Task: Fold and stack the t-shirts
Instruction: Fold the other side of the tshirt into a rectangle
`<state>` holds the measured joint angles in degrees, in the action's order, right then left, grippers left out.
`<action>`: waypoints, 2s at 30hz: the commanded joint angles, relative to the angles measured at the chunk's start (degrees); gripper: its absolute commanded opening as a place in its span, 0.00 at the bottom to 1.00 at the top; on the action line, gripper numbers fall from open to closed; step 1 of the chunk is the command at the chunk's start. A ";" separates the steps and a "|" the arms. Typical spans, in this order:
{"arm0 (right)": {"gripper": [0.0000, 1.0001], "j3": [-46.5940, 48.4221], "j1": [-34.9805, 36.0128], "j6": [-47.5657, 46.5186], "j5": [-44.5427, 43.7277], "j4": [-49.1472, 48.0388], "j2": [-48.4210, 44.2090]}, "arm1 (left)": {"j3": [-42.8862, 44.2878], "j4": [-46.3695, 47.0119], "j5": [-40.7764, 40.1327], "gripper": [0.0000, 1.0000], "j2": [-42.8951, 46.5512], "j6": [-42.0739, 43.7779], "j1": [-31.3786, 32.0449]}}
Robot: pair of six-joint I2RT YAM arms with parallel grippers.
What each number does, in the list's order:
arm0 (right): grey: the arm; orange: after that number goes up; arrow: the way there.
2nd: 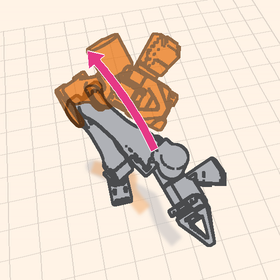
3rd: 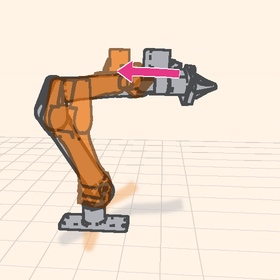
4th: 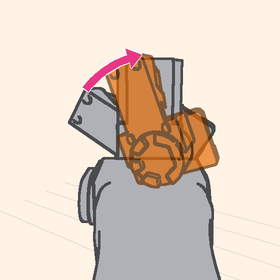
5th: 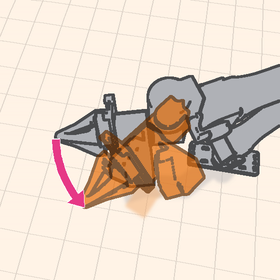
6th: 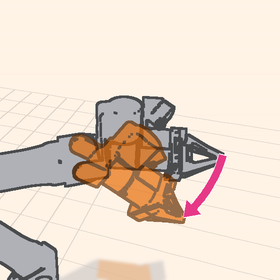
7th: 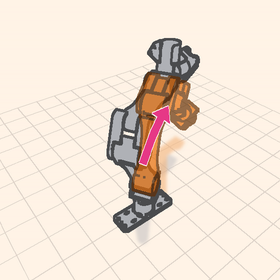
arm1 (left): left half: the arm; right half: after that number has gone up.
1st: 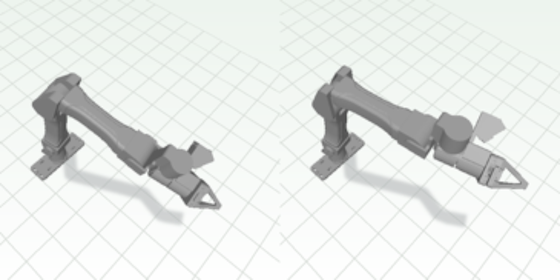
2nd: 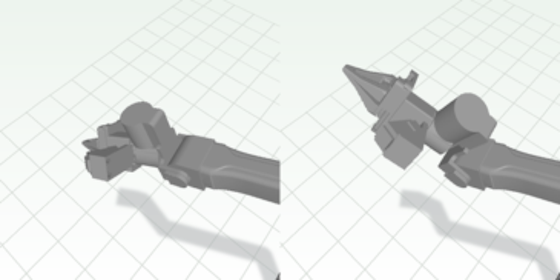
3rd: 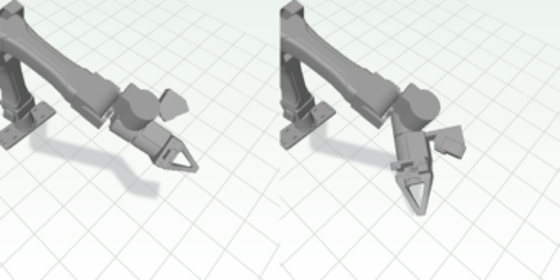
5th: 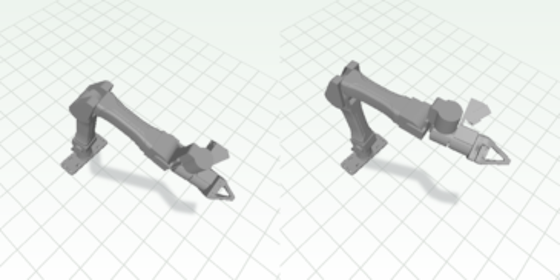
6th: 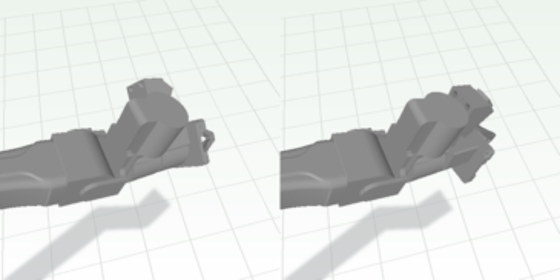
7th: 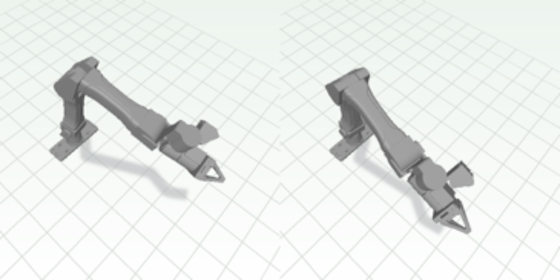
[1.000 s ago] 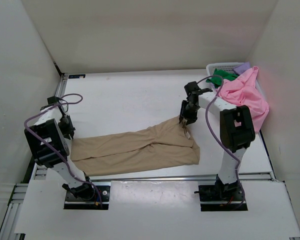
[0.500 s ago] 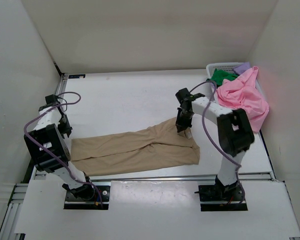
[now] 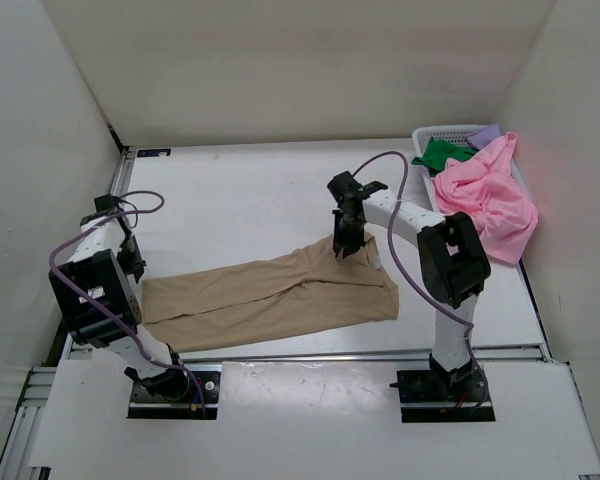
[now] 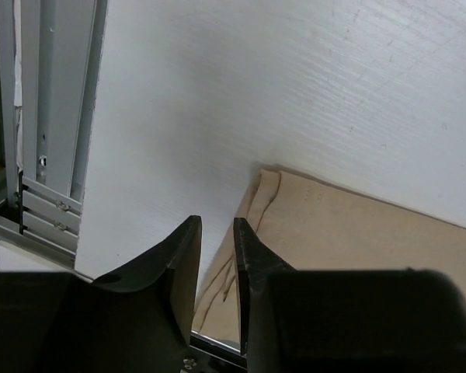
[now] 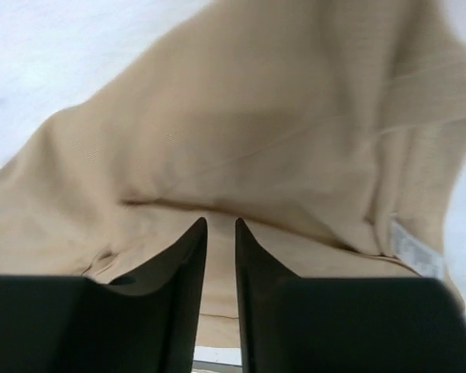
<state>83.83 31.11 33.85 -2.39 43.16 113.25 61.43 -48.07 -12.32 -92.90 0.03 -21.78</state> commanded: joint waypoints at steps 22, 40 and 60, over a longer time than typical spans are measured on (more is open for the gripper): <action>0.40 7.66 5.36 -5.81 2.74 0.70 5.31 | -3.33 0.26 -1.31 0.45 2.90 -0.03 1.83; 0.00 -2.09 8.96 -2.65 3.45 1.23 -3.73 | -4.39 0.26 -1.31 0.45 3.96 -0.03 1.83; 0.28 -12.55 18.98 -3.26 6.60 4.30 -13.04 | -3.86 1.32 -3.94 0.45 2.38 -0.03 1.30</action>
<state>71.94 48.90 31.05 2.11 46.37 104.36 57.41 -47.66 -14.50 -92.29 0.03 -20.14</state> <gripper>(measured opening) 0.263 0.448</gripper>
